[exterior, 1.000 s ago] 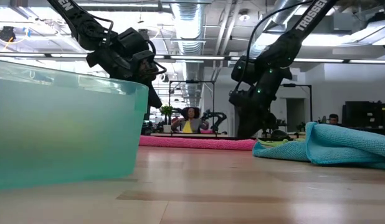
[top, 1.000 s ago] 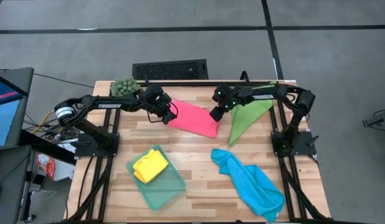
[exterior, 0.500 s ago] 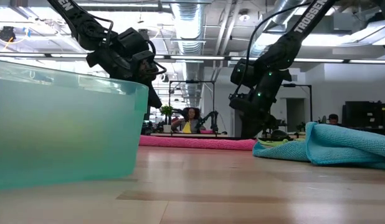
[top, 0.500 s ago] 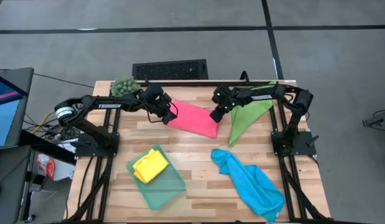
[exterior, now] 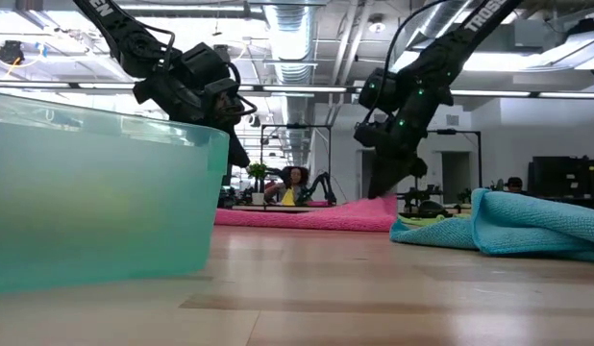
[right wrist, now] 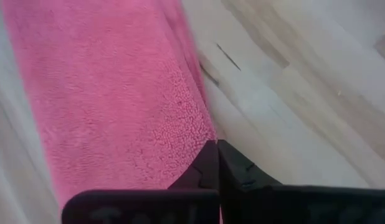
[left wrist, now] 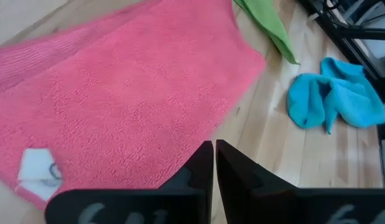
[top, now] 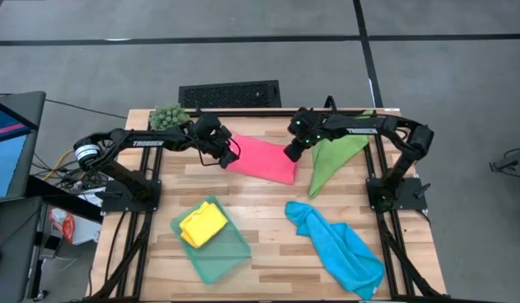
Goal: Fold microfiber towels
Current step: Fold the pink towel
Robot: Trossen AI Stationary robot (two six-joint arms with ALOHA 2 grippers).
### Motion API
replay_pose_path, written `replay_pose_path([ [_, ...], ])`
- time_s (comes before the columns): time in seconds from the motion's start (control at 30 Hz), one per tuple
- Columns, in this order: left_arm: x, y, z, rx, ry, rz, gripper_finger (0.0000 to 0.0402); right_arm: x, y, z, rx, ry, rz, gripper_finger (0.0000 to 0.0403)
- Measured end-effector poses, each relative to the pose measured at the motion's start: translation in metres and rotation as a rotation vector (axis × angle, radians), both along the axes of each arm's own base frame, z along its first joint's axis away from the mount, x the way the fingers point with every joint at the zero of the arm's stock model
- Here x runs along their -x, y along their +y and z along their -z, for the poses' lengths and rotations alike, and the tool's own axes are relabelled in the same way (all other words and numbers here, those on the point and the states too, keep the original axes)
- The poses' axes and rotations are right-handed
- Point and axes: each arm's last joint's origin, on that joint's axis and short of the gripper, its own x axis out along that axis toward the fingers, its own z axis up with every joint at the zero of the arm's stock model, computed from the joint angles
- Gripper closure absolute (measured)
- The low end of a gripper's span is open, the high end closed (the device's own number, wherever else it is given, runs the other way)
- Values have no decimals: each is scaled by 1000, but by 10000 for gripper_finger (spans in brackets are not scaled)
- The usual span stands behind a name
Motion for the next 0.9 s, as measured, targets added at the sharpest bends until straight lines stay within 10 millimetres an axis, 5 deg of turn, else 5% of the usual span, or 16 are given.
replay_pose_path([
  [0.23, -1, 10, -4, -202, 8, -92, 391, 0, 9, -5, 13, 22, -16, 396],
  [0.47, -4, 48, -28, -289, -113, -159, 398, -8, 17, 14, -13, 76, -51, 395],
  [0.77, -48, 79, -16, -273, 377, -30, 401, -23, 42, 24, -9, 95, -144, 395],
  [0.9, -67, 89, -2, -248, 391, 31, 401, -26, 53, 24, 44, 128, -154, 395],
])
